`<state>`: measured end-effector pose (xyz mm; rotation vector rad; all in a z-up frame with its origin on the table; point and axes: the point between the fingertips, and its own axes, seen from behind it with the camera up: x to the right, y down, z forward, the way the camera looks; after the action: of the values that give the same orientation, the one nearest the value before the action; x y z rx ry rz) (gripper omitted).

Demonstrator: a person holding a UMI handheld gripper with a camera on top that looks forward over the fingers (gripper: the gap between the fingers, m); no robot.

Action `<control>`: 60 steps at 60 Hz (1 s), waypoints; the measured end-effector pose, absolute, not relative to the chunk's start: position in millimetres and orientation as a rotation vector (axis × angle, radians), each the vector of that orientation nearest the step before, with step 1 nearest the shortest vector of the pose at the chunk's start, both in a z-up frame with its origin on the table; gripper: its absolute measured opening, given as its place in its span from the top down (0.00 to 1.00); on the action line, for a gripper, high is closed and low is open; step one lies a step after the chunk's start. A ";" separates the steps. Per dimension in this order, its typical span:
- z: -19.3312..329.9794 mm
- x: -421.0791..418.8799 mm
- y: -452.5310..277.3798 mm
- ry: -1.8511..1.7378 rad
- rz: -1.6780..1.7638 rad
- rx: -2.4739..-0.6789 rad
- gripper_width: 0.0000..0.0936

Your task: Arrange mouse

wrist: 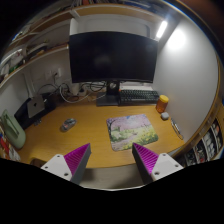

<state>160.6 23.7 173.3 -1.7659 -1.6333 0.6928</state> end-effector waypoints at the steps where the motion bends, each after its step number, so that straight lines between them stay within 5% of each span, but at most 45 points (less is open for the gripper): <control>1: 172.6 161.2 23.1 -1.636 0.692 -1.768 0.08; 60: 129.9 117.3 -196.7 -1.766 0.890 -1.631 0.07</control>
<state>117.3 -196.7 129.9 -1.6309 -1.7665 0.8899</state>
